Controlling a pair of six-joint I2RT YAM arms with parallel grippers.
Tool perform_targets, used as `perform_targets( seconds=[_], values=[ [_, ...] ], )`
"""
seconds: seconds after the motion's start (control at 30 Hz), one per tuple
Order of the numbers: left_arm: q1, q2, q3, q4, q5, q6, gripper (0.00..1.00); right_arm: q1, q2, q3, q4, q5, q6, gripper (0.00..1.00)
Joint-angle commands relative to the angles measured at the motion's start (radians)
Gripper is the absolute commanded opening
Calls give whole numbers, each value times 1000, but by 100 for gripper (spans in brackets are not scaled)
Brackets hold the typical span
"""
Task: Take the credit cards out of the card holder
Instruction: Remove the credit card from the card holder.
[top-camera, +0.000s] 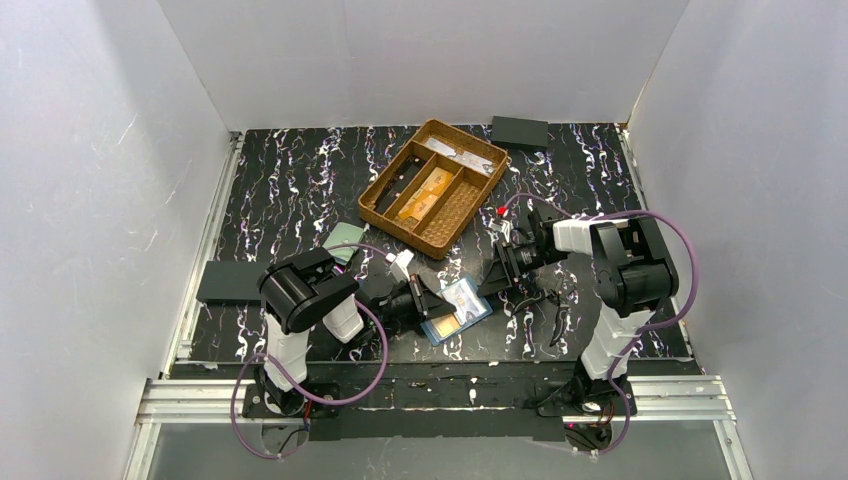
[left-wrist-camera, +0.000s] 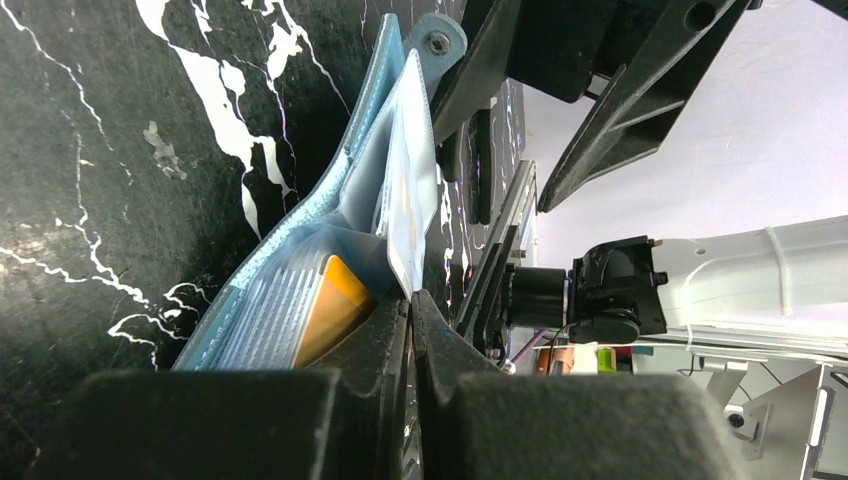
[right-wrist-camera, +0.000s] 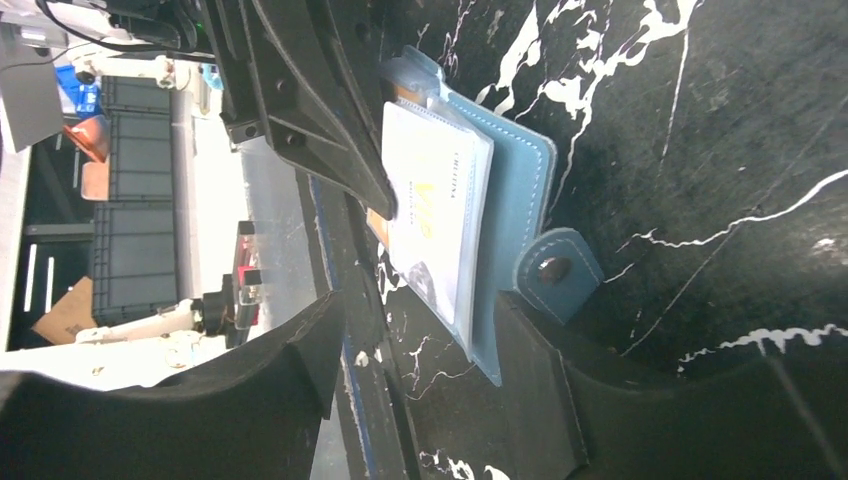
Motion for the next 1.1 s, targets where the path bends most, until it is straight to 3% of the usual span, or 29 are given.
perform_targets(
  seconds=[0.0, 0.33, 0.77, 0.9, 1.0, 1.07],
  values=[
    [-5, 18, -5, -25, 18, 69, 0, 1, -20, 65, -91, 65, -99, 67],
    [-22, -23, -5, -26, 29, 124, 0, 1, -133, 57, -66, 203, -113, 85],
    [-48, -39, 10, -27, 32, 151, 0, 69, -22, 84, -129, 193, -159, 82],
    [-48, -42, 6, -26, 30, 154, 0, 71, -3, 93, -146, 161, -169, 63],
    [-48, -39, 6, -27, 29, 155, 0, 71, 15, 101, -167, 147, -182, 44],
    [-48, -38, 5, -27, 27, 153, 0, 71, 26, 110, -187, 138, -200, 25]
  ],
)
